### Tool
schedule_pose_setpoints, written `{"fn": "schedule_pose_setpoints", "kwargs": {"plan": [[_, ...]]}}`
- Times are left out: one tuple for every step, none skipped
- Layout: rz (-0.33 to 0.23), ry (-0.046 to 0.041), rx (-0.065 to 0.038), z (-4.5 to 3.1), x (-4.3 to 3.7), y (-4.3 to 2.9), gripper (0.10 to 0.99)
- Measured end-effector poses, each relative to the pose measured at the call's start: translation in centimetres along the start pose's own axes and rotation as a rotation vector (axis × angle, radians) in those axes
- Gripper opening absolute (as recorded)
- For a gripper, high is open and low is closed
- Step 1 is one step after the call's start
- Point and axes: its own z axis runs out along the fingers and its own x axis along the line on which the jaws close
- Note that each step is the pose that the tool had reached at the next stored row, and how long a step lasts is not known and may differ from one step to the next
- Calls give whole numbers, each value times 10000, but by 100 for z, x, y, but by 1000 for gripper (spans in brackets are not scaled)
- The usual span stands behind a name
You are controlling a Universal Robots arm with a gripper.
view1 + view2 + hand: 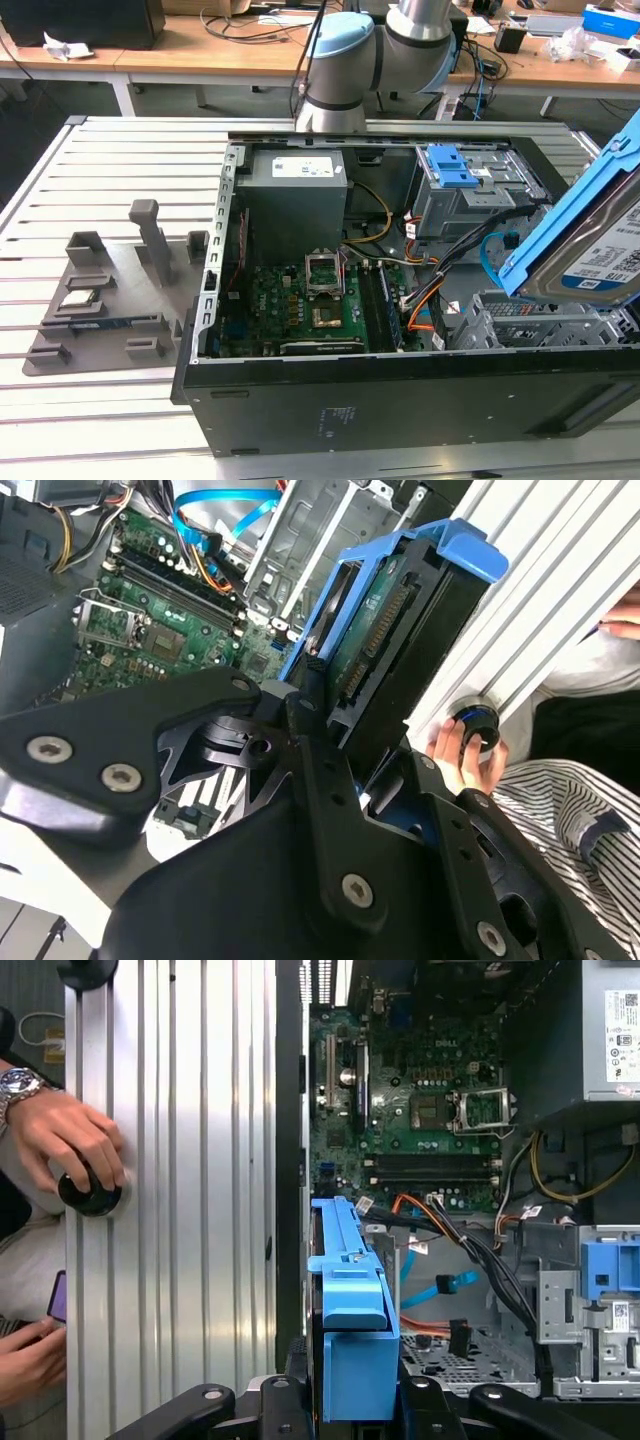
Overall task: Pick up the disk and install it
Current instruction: 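Pick up the disk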
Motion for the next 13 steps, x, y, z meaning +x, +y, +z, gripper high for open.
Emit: {"fn": "schedule_pose_setpoints", "kwargs": {"plan": [[0,7,-3,6,0,-7,365],[0,19,-6,12,-1,-15,365],[1,26,-8,17,-1,-21,365],[1,40,-12,26,-1,-31,365],[1,53,-17,35,-1,-43,365],[1,61,-19,41,-2,-50,365],[2,66,-21,45,-2,-56,365],[2,73,-25,52,-2,-63,365],[2,78,-27,57,-3,-69,365],[2,85,-30,62,-3,-75,365],[2,90,-31,67,-3,-81,365],[2,96,-34,72,-3,-87,365],[3,101,-36,77,-3,-93,365]]}}
